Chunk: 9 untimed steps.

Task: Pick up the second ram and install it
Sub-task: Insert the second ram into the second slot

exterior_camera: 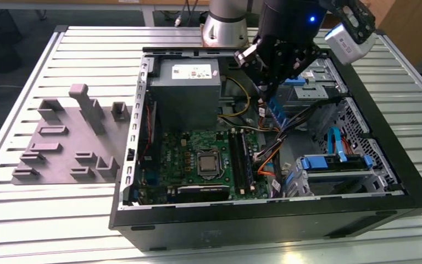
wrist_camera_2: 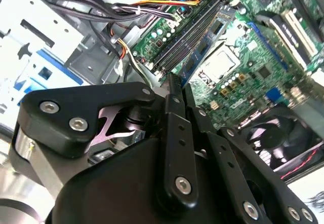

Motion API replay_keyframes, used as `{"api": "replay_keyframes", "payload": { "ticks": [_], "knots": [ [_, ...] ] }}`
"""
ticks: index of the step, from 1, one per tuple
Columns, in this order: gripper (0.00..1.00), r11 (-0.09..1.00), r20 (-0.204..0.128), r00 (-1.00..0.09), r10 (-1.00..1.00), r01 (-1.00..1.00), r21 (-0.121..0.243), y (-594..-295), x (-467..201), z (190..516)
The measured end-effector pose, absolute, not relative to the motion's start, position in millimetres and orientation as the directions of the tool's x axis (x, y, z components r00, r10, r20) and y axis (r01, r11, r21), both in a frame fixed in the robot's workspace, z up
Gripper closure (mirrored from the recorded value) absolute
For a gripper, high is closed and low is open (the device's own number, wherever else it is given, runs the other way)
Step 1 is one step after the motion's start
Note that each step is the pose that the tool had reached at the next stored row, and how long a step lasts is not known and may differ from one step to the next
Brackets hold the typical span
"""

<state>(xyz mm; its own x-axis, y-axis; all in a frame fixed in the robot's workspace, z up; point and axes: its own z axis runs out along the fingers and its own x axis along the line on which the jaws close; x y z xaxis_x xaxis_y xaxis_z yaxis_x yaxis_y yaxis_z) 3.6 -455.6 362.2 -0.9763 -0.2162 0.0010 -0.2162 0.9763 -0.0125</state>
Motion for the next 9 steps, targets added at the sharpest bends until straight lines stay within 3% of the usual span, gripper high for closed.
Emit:
{"api": "replay_keyframes", "payload": {
  "ticks": [9],
  "knots": [
    [0.86,0.988,0.001,-0.988,-0.156,-0.156,-0.012,-455.7,-5.4,358.8]
  ]
}}
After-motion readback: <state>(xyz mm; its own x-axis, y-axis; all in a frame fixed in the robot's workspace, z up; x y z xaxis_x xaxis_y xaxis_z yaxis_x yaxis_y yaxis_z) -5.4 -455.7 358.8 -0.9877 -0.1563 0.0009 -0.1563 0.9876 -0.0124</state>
